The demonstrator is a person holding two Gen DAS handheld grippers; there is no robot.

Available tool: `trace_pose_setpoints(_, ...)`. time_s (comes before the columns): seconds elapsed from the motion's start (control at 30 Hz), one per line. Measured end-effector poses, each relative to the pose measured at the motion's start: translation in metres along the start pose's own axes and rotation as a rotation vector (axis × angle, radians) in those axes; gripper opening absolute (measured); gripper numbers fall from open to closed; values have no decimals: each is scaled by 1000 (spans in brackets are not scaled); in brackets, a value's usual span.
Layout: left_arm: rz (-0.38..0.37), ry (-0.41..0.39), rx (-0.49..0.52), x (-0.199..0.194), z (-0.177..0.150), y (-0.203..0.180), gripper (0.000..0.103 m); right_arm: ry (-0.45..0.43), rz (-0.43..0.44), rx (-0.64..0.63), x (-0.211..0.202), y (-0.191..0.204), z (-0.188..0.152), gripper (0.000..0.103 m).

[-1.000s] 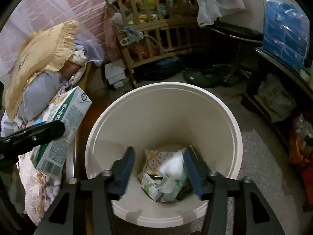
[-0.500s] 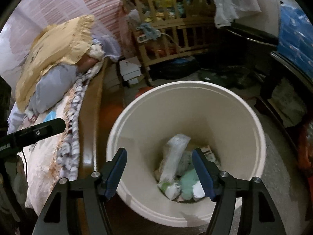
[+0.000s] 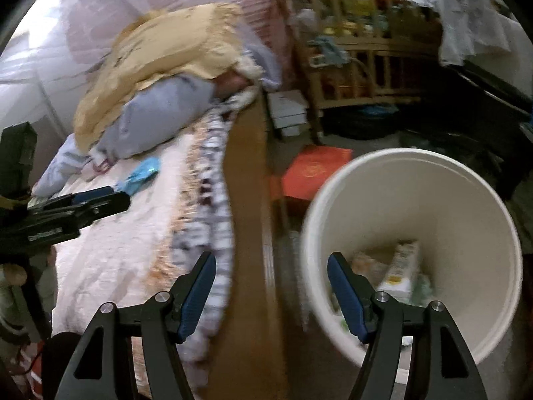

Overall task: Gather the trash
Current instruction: 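Move both open tools back over the items on the bed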

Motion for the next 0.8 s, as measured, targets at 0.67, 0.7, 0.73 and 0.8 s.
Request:
trace_pose_setpoints(0.67, 180, 20, -202, -9, -39, 209, 69, 141, 233, -162, 96, 168, 32, 78)
trace_pose_setpoints(0.7, 187, 27, -193, -3, -37, 215, 69, 149, 236, -164, 102, 173, 34, 78)
trace_pose_setpoints(0.73, 194, 30, -188, 2, -35, 218, 69, 160, 242, -165, 109, 179, 37, 78)
trace_pose_setpoints(0.8, 204, 41, -181, 15, -31, 228, 70, 171, 253, -163, 119, 188, 41, 78)
Point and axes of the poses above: each gripper's, at about its wrist camera, not at the fingertips, and x roughly the way its jaws point, y to its left, z to its top, the point moved 3 cm from there along x, roughly the way its jaws point, and after that the axes turned 1 degree about y, right-handed, at the moved point
